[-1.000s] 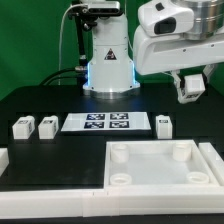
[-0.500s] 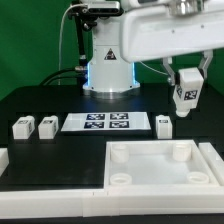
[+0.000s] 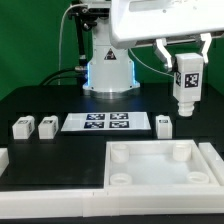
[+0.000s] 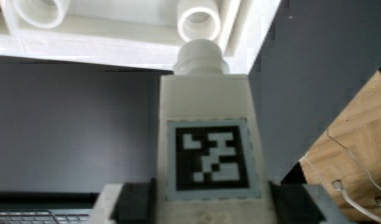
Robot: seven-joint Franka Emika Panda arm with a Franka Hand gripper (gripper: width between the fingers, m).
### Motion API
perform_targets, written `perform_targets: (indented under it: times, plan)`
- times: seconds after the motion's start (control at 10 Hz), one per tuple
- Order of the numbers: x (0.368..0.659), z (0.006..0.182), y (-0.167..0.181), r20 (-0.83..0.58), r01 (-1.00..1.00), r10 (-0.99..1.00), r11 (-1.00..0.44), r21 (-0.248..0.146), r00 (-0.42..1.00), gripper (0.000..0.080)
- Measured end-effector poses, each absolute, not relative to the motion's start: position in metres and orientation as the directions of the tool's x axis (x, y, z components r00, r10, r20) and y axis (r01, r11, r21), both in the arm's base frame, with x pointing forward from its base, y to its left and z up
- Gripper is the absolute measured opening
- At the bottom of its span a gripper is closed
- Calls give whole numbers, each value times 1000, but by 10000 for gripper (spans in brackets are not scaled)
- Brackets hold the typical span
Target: Assemble one leg
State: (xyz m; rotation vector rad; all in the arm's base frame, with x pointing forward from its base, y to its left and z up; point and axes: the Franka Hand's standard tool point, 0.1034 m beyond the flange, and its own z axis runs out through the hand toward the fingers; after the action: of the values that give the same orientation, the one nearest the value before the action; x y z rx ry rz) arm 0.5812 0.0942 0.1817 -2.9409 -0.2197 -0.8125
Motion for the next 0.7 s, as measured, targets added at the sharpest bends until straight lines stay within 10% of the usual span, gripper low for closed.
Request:
perform_targets:
  times: [0.7]
  plan:
    - [624,127,97,535,163,109,-985,-54,838,292]
